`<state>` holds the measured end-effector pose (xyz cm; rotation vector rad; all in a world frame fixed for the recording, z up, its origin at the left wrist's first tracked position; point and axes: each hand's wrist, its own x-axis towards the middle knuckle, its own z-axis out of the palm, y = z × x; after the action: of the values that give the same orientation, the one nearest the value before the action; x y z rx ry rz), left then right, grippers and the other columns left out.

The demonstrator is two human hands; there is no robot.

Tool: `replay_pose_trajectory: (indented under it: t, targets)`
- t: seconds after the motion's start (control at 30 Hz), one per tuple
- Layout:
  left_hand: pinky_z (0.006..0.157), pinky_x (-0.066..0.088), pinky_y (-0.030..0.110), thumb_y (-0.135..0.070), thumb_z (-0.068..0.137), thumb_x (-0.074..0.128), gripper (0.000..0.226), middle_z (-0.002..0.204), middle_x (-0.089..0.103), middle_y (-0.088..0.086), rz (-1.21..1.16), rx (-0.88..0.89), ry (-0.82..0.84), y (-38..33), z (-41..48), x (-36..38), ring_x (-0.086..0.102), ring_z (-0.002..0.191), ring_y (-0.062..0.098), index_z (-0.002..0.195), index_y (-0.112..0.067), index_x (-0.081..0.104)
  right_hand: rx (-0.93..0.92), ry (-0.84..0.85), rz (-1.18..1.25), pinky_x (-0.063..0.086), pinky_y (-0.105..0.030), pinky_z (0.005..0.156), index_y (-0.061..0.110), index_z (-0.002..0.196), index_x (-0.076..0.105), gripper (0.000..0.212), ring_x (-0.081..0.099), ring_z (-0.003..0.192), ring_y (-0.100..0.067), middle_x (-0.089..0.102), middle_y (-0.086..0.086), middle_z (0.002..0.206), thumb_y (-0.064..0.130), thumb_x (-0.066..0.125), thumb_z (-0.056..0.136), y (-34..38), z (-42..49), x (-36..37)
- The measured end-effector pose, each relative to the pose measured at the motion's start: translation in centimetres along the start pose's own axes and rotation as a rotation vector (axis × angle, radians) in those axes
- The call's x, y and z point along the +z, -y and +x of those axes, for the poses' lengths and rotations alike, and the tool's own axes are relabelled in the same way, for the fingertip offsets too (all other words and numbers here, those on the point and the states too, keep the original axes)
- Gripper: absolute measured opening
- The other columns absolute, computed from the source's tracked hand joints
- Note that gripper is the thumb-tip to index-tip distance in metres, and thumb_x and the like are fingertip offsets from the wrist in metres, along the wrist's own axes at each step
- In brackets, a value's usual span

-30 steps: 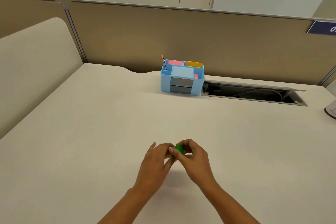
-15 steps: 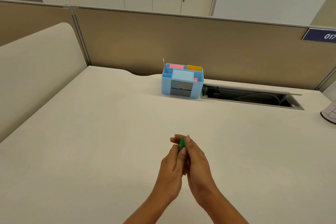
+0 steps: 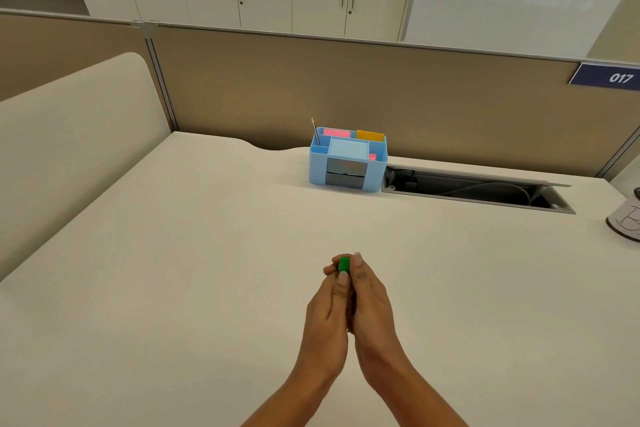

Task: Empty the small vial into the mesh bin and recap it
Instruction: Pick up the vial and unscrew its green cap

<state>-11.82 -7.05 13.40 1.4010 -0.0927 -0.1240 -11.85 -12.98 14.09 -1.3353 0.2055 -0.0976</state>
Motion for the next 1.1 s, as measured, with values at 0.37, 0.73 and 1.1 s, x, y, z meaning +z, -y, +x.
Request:
replay_pose_trajectory:
  t: [0.37, 0.73, 1.1]
  targets:
    - [0.062, 0.045, 0.001, -0.019, 0.099, 0.029, 0.038, 0.075, 0.072, -0.025, 0.001, 0.043, -0.036, -0.1, 0.0, 0.5, 0.064, 0.079, -0.012, 0.086, -0.032, 0.062, -0.041, -0.068, 0.015, 0.051, -0.01, 0.064, 0.018, 0.081, 0.066, 0.034, 0.066, 0.075, -0.002, 0.071, 0.009, 0.073, 0.039, 0.04, 0.09, 0.1, 0.2, 0.5]
    - [0.061, 0.045, 0.021, -0.026, 0.098, 0.03, 0.034, 0.08, 0.06, 0.007, -0.012, 0.014, -0.051, -0.4, -0.1, 0.3, 0.056, 0.074, 0.012, 0.088, -0.018, 0.061, -0.021, 0.068, 0.094, 0.041, -0.012, 0.043, 0.022, 0.099, 0.065, 0.034, 0.06, 0.062, 0.0, 0.07, 0.007, 0.081, 0.042, 0.05, 0.076, 1.3, -0.1, -0.1]
    - [0.045, 0.037, 0.012, -0.037, 0.093, 0.034, 0.039, 0.055, 0.047, -0.007, 0.015, 0.02, -0.031, -0.6, 0.1, 0.2, 0.042, 0.048, 0.001, 0.073, -0.01, 0.054, -0.011, 0.09, 0.096, 0.035, -0.017, 0.037, 0.019, 0.092, 0.065, 0.031, 0.047, 0.047, -0.005, 0.072, 0.006, 0.08, 0.042, 0.056, 0.073, 1.6, 0.4, -0.4]
